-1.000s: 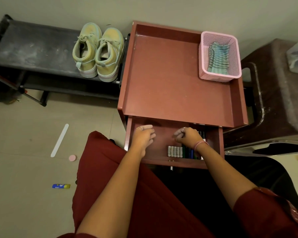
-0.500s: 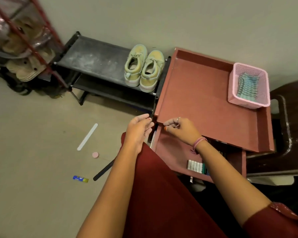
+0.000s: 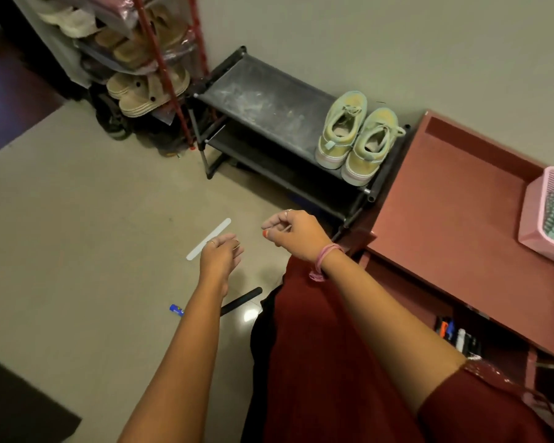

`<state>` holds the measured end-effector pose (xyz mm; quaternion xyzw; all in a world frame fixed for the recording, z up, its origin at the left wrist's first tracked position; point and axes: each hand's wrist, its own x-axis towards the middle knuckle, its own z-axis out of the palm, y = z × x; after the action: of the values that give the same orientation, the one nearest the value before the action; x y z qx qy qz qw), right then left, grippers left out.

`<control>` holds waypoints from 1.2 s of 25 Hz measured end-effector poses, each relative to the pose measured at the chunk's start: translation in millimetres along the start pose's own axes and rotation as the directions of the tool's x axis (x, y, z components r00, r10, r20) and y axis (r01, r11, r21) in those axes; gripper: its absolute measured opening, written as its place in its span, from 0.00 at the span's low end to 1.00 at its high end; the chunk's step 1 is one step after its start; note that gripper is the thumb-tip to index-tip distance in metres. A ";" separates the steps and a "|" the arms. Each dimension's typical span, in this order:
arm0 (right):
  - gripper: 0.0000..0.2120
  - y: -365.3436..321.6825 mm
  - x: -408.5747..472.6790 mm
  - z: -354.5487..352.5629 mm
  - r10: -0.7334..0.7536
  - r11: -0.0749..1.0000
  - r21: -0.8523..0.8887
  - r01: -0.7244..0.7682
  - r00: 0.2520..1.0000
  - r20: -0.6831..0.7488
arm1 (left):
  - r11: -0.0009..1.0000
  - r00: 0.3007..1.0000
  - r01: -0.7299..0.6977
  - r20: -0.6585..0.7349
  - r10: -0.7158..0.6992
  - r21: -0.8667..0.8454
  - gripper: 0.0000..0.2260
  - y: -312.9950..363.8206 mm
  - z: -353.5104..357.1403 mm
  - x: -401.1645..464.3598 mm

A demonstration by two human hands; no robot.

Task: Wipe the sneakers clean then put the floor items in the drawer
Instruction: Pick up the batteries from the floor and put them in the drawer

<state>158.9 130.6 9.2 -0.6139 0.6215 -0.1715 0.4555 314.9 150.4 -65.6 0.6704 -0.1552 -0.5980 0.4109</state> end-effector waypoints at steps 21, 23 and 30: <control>0.10 56.4 156.7 119.0 0.112 0.823 -0.566 0.049 0.963 0.247 | 0.156 0.992 -0.062 0.078 -0.095 0.986 0.31 -180.0 -77.6 209.4; 0.11 57.1 158.8 121.2 0.091 0.810 -0.585 0.040 0.977 0.192 | 0.110 0.992 -0.066 0.077 -0.102 0.992 0.32 -192.0 -73.0 226.9; 0.13 61.3 165.3 116.4 0.156 0.786 -0.618 -0.024 0.975 0.161 | 0.071 0.968 -0.051 0.067 -0.242 0.996 0.30 -208.6 -54.1 275.8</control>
<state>239.9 30.4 -158.2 -0.7119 0.6223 0.1247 0.3006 371.3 105.3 -408.1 0.7095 -0.5183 -0.4270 -0.2136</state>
